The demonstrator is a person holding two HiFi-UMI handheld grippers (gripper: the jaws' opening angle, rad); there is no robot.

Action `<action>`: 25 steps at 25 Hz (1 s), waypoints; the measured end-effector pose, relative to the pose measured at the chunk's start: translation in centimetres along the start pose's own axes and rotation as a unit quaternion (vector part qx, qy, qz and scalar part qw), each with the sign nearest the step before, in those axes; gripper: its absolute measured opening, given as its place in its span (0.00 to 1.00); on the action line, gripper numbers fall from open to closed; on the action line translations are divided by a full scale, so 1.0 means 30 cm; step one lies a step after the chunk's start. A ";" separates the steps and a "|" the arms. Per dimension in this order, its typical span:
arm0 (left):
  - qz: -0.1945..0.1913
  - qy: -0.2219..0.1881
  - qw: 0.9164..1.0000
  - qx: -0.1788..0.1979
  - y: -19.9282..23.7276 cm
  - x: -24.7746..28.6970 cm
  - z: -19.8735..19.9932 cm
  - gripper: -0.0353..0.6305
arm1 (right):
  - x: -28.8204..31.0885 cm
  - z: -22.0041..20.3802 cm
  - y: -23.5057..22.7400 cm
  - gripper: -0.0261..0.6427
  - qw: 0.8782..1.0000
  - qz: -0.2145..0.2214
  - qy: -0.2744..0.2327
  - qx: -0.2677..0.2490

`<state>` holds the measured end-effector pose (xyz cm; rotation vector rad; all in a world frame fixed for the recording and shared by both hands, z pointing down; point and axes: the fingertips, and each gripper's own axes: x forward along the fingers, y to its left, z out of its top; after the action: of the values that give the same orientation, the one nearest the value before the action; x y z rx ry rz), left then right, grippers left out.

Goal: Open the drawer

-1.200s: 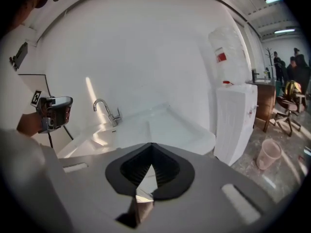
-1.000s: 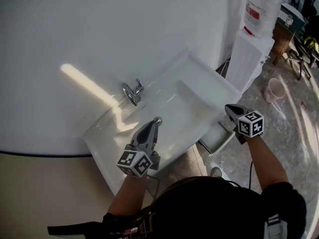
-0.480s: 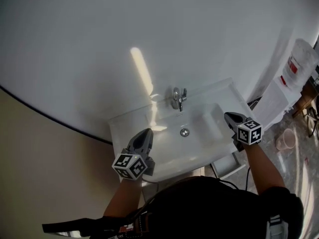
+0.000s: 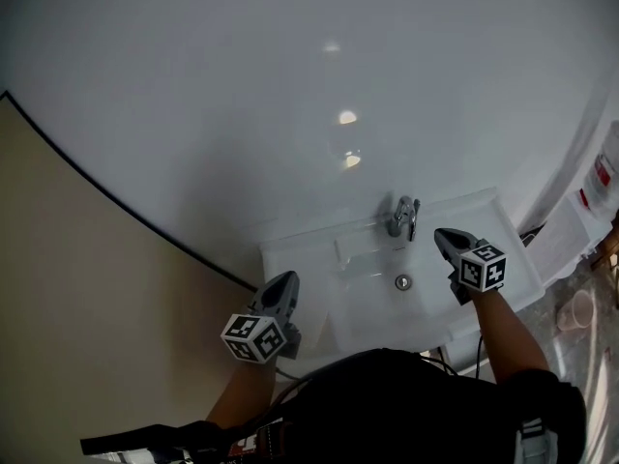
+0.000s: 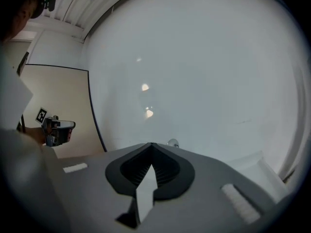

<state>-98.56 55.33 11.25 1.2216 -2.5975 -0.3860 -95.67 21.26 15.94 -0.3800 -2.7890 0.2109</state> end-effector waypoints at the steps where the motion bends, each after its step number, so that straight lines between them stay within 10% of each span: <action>1: 0.003 -0.001 1.000 -0.001 0.015 -0.010 0.013 0.04 | 0.020 0.012 0.016 0.04 1.000 0.006 0.000 -0.001; 25: 0.076 -0.026 0.997 -0.005 -0.018 0.076 0.020 0.04 | 0.172 0.096 -0.050 0.04 0.994 0.104 -0.001 -0.027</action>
<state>-99.78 53.30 10.76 1.0138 -2.7072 -0.4037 -101.70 21.01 15.01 -0.6861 -2.7591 0.1828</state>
